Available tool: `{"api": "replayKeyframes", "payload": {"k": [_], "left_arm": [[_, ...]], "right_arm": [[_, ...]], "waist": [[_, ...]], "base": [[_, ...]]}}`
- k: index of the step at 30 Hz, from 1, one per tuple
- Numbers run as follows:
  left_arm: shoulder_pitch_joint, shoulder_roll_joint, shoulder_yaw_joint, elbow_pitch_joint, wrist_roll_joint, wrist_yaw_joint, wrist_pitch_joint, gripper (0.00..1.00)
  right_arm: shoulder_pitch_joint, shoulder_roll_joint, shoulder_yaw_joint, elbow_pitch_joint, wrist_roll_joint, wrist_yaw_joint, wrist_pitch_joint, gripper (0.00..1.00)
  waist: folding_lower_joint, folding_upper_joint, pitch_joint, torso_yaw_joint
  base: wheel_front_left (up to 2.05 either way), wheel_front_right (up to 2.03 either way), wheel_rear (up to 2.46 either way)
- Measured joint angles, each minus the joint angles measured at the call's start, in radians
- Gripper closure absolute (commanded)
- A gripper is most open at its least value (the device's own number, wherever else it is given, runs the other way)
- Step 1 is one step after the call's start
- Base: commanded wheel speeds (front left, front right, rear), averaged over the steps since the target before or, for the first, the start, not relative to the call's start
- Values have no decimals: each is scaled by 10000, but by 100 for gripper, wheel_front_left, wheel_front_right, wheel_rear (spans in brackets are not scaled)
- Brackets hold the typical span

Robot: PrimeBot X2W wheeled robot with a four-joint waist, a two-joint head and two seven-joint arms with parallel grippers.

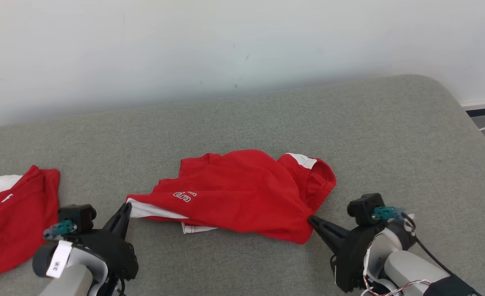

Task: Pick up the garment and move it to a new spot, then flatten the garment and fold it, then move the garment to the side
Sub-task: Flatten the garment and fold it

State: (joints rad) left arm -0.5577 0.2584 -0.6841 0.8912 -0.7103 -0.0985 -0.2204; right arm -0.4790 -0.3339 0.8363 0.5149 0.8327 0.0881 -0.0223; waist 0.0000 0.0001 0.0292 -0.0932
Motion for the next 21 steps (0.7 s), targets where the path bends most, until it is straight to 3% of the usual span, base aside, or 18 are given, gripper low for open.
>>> {"api": "replayKeyframes", "payload": {"k": [1, 2, 3, 4, 5, 11, 21], "left_arm": [[39, 8, -17, -6, 0, 0, 0, 100], [94, 33, -40, -8, 4, 0, 0, 100], [151, 58, -104, -10, 71, 0, 0, 100], [211, 61, -138, -10, 105, 4, 0, 56], [237, 67, -171, -8, 157, 21, 0, 0], [946, 245, -174, -433, 320, 311, -123, 0], [1653, 531, -253, -1028, 516, 583, -192, 0]], "right_arm": [[1, 31, 21, -13, 2, 0, 77, 50], [2, 58, 61, -42, 0, 0, 140, 10], [12, 59, 96, -67, 0, 0, 146, 0], [26, 50, 94, -79, 0, 0, 180, 0], [40, 31, 82, -98, 2, 0, 222, 0], [786, -362, 102, -734, -6, -8, 73, 0], [1394, -692, 242, -1156, -464, -533, 6, 0]], "waist": [[0, 0, 13, -10], [-1, -1, 25, -29], [-1, -1, 38, -42], [-1, -1, 47, -53], [0, 0, 54, -61], [0, 0, -126, -47], [0, 0, -95, 120]], "base": [[0, 0, 0], [0, 0, 0], [0, 0, 0], [0, 0, 0], [0, 0, 0], [0, 0, 0], [0, 0, 0]]}}
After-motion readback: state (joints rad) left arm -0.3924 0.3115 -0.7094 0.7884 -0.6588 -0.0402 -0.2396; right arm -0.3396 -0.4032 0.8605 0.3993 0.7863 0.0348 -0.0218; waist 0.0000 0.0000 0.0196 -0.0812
